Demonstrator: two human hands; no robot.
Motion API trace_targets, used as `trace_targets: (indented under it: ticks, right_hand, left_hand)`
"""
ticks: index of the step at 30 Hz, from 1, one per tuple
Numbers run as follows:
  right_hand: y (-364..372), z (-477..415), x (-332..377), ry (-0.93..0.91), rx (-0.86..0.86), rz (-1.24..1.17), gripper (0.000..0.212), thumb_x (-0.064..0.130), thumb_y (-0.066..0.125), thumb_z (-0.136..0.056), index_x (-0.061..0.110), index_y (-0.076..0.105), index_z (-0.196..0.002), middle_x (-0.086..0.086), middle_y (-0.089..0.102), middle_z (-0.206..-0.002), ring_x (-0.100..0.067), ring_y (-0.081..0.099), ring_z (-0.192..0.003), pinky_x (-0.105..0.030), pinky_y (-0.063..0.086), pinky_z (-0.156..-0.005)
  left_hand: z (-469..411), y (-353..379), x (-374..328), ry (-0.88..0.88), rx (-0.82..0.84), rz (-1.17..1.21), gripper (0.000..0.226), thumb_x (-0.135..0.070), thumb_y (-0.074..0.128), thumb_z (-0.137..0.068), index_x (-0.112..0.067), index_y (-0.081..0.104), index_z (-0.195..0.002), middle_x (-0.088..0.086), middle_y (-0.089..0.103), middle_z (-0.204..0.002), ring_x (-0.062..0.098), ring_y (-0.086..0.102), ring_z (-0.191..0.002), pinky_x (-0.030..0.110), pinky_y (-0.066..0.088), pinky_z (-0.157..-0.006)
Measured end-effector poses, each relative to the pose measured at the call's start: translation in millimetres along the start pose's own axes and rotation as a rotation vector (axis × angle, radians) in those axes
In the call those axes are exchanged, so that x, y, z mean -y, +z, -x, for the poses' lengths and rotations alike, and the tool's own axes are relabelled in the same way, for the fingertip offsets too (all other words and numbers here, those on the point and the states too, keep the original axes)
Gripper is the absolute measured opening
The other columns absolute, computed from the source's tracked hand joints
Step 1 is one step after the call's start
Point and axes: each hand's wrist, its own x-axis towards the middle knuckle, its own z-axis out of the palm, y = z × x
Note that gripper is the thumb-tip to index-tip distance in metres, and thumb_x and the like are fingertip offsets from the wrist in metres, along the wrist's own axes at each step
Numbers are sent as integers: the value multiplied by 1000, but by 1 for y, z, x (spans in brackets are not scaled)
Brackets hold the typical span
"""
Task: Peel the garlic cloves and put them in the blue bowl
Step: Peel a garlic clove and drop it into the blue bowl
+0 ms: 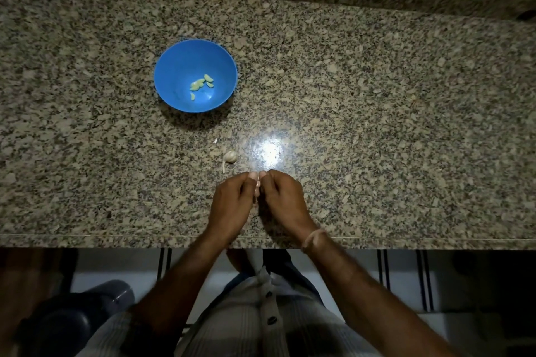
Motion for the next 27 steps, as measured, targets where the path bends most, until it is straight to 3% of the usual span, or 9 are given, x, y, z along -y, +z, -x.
trace_targets:
  ticks: [2, 5, 7, 10, 12, 14, 16, 20, 27]
  right_hand:
    - [-3, -6, 2, 196, 83, -275, 47, 26, 53, -109, 22, 55, -62, 12, 56, -54, -5, 48, -50, -24, 40, -54]
    - [-4, -9, 10, 516, 205, -667, 48, 22, 50, -110, 16, 51, -63, 2, 48, -50, -11, 35, -42, -19, 28, -44]
    - [-4, -9, 5, 392, 182, -500, 43, 25, 53, -109, 14, 58, -68, 3, 57, -54, -12, 44, -45, -22, 33, -47]
    - [-3, -9, -8, 26, 35, 8, 22, 18, 62, -103, 18, 70, -82, 9, 70, -74, -1, 63, -67, -21, 48, -61]
    - [2, -5, -7, -109, -49, 105, 15, 16, 63, -100, 23, 74, -92, 10, 71, -88, -5, 66, -83, -26, 53, -71]
    - [2, -3, -7, -122, -34, -39, 11, 14, 67, -99, 19, 76, -97, 6, 75, -90, -8, 70, -86, -25, 56, -75]
    - [0, -3, -6, 26, 50, -298, 4, 8, 72, -96, 9, 75, -94, -6, 78, -86, -15, 75, -84, -28, 61, -77]
    - [-1, -7, -12, 178, 88, -531, 3, 8, 76, -92, 5, 75, -92, -20, 77, -89, -39, 76, -93, -54, 62, -90]
    - [1, -6, -9, 229, 42, -648, 4, 3, 74, -94, 6, 75, -91, -17, 73, -81, -30, 68, -78, -46, 58, -79]
  left_hand:
    - [0, -1, 3, 57, 20, -1, 38, -40, 47, -109, -23, 65, -80, -7, 67, -70, 7, 63, -65, 33, 47, -58]
    - [0, -4, 10, 76, 6, -19, 37, -45, 48, -105, -22, 68, -85, -4, 69, -71, 15, 66, -66, 43, 52, -59]
    - [0, -4, 10, -9, -15, 22, 36, -43, 52, -106, -23, 72, -85, -5, 72, -72, 13, 68, -67, 40, 55, -61]
    - [-2, -5, 7, -147, -49, 68, 38, -43, 56, -106, -25, 76, -79, -9, 73, -69, 4, 69, -64, 27, 51, -61]
    - [-5, -8, 7, -173, -31, 41, 41, -45, 56, -105, -25, 76, -75, -10, 73, -66, 4, 68, -61, 25, 49, -61]
    - [-8, -10, 7, -195, -2, 67, 42, -44, 57, -105, -22, 76, -74, -6, 73, -66, 8, 69, -60, 27, 51, -62]
    - [-9, -11, 6, -230, 28, 149, 41, -41, 60, -104, -17, 76, -74, -1, 72, -64, 10, 65, -57, 28, 49, -61]
    - [-6, -12, 4, -194, -8, 188, 35, -30, 65, -103, -15, 69, -72, -2, 67, -61, 10, 60, -57, 29, 46, -62]
    - [-2, -15, 1, -31, -43, 81, 14, -24, 70, -99, -18, 73, -87, -8, 72, -77, 5, 67, -72, 20, 50, -61]
